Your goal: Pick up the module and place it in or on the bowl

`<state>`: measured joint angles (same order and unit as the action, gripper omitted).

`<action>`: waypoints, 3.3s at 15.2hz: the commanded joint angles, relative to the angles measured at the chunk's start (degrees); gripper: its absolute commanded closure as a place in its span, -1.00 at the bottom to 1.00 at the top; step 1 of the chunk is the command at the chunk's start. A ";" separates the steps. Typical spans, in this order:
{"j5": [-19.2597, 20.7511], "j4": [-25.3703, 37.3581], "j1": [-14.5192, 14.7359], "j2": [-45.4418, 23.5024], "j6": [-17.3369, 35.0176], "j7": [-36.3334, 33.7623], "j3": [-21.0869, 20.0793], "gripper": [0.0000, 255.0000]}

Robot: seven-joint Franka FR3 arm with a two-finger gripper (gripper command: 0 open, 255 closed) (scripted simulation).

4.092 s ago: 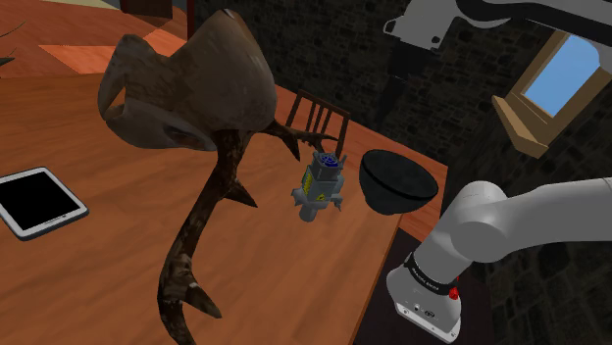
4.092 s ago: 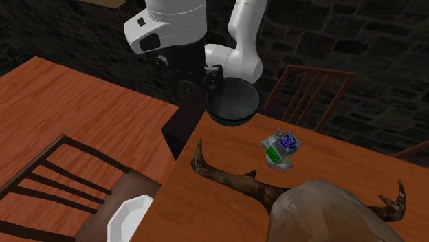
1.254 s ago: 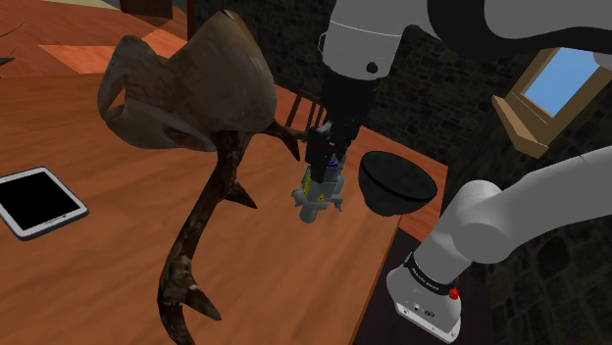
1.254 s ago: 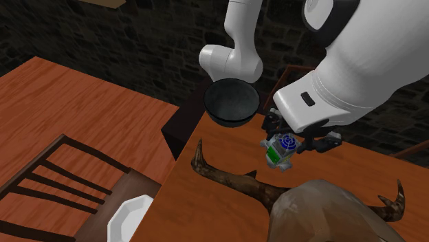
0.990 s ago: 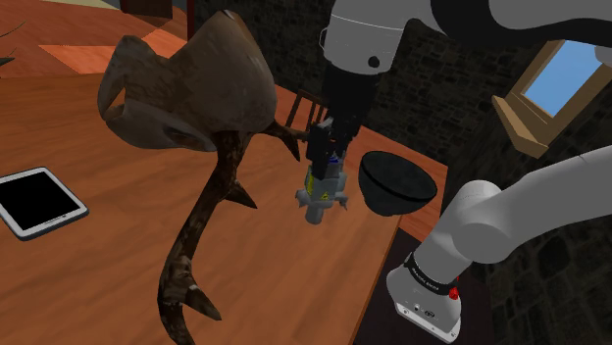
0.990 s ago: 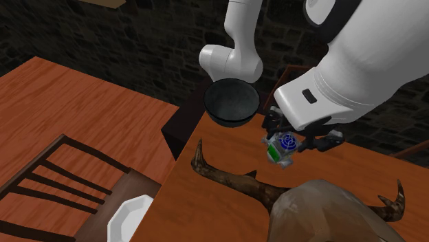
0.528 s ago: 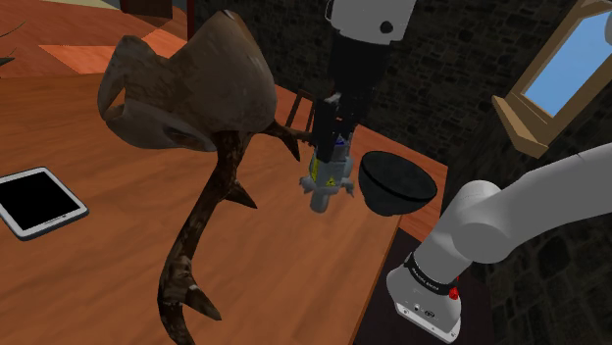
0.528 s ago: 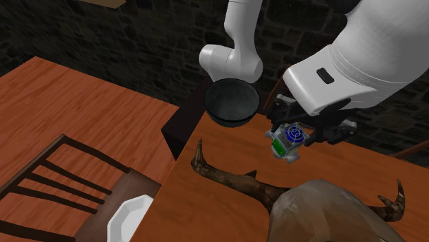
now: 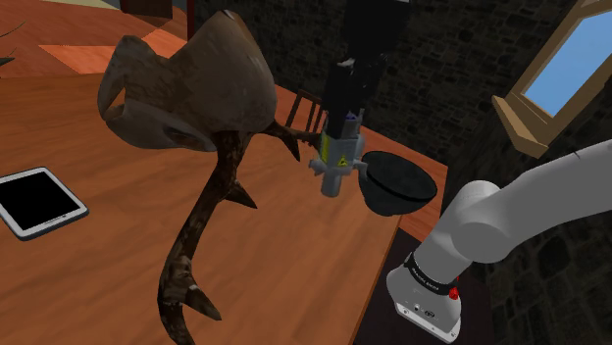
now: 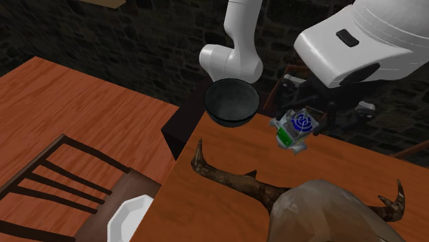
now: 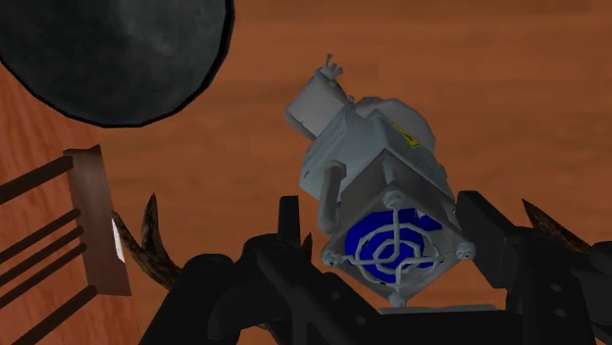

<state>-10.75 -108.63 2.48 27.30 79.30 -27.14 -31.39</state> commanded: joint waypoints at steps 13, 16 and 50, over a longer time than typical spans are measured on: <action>2.10 16.02 -1.28 -5.75 -10.69 -1.92 -0.70 1.00; 2.52 18.90 -1.48 -6.97 -12.47 -2.37 -1.02 1.00; 5.81 -13.01 1.98 23.96 -12.53 18.22 19.29 1.00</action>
<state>-4.93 -120.52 4.39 50.69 66.18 -9.01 -12.16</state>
